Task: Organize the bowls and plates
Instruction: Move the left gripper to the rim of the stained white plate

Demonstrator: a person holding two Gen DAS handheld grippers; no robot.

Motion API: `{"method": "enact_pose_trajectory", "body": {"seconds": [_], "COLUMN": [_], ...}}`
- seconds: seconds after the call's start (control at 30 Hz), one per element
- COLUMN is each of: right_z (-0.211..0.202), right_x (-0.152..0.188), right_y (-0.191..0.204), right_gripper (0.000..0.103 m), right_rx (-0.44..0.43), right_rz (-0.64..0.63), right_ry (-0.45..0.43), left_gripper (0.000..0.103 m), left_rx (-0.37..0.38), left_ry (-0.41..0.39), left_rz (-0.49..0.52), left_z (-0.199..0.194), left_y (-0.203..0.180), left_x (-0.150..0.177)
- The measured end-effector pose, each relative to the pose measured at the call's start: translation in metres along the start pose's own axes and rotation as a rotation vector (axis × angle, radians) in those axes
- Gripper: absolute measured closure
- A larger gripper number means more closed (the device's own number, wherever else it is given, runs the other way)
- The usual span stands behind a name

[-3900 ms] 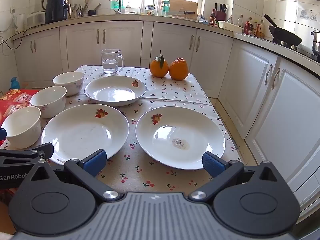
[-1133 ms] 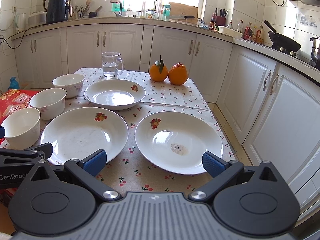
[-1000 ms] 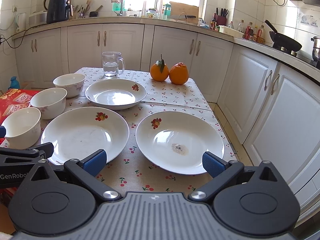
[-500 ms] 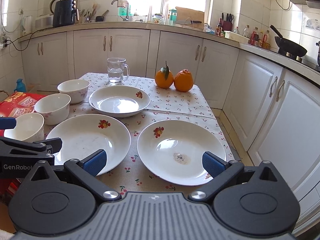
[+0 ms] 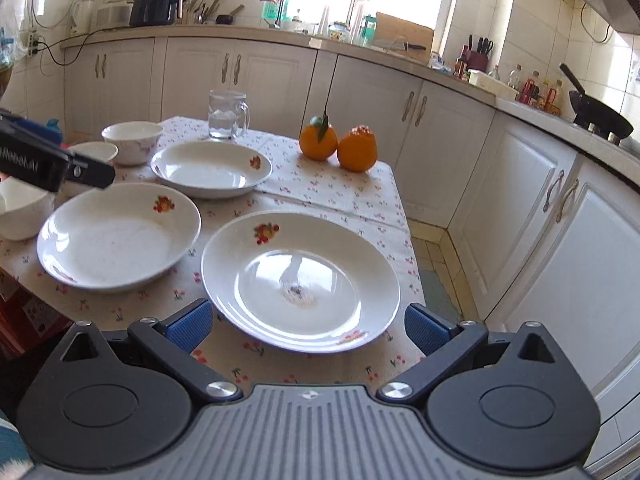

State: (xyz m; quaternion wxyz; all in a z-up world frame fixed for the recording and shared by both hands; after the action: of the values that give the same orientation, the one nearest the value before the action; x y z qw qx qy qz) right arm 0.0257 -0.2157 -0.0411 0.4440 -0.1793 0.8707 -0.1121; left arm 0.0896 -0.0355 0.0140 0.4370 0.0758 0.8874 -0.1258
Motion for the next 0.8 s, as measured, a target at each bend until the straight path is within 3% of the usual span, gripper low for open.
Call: {"method": "enact_pose_trajectory", "body": {"seconds": [0.13,0.33,0.8], "right_z": [0.02,0.049,0.07], "right_x": [0.023,0.039,0.052], "right_y": [-0.005,-0.009,-0.027], "right_gripper": [0.0,0.0,0.0], "right_rx": [-0.061,-0.119,-0.249], "right_rz": [0.039,0.065,0.067], "right_ry": [0.037,0.057,-0.006], "left_gripper": [0.001,0.001,0.001], "left_rx": [0.044,0.098,0.231], "left_ry": [0.037,0.155,0.379], "left_rz": [0.028,0.125,0.234], "left_z": [0.022,0.058,0.142], "left_y": [-0.01,-0.034,-0.085], "left_x": [-0.006,-0.01,-0.022]}}
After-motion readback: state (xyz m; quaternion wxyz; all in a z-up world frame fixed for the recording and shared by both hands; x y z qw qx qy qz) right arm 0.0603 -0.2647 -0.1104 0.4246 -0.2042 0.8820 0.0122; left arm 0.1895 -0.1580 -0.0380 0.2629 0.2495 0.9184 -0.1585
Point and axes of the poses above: each gripper's, at about its wrist camera, not at the fingertips, and z roughly the way its jaws point, y to its left, x to its underside, the point moved 2 cm from there along z, roughly the way its jaws point, and after that the axes turned 13 degrees about -z, right-handed, at the moved point
